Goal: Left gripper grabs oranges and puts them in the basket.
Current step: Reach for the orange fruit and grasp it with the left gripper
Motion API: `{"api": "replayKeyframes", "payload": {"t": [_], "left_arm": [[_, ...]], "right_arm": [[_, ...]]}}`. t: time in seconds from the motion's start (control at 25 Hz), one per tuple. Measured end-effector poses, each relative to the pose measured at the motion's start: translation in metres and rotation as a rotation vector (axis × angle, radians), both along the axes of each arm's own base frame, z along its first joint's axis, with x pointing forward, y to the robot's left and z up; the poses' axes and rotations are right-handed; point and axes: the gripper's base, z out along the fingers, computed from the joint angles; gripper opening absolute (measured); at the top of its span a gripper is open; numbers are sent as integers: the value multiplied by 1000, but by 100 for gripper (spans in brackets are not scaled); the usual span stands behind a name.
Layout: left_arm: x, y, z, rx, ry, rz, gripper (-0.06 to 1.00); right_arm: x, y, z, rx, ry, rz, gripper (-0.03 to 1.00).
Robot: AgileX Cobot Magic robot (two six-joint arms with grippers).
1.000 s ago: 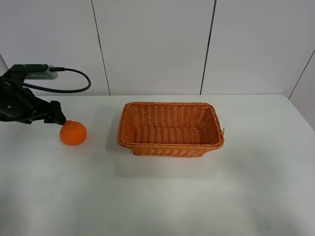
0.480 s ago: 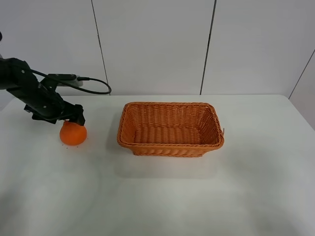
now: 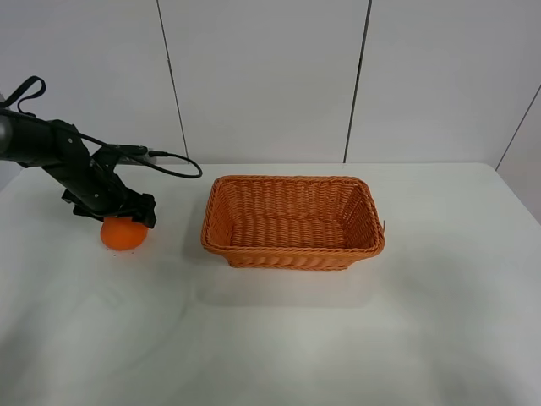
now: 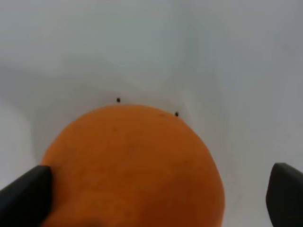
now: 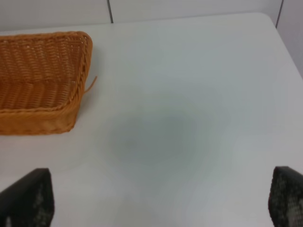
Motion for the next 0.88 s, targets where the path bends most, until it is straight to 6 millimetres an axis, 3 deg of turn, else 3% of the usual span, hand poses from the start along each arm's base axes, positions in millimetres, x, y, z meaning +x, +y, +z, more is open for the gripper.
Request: {"api": "replayKeyframes", "payload": {"t": [0.2, 0.28, 0.36, 0.52, 0.6, 0.88], "left_arm": [[0, 1, -3, 28, 5, -25, 98], [0, 2, -3, 45, 13, -40, 92], [-2, 3, -4, 64, 31, -57, 77], [-4, 4, -5, 88, 67, -75, 35], [-5, 5, -4, 93, 76, -80, 23], [-9, 5, 1, 96, 119, -80, 22]], "right_arm": [[0, 0, 0, 0, 0, 0, 69], [0, 0, 0, 0, 0, 0, 69], [0, 0, 0, 0, 0, 0, 69], [0, 0, 0, 0, 0, 0, 69], [0, 0, 0, 0, 0, 0, 69], [0, 0, 0, 0, 0, 0, 69]]}}
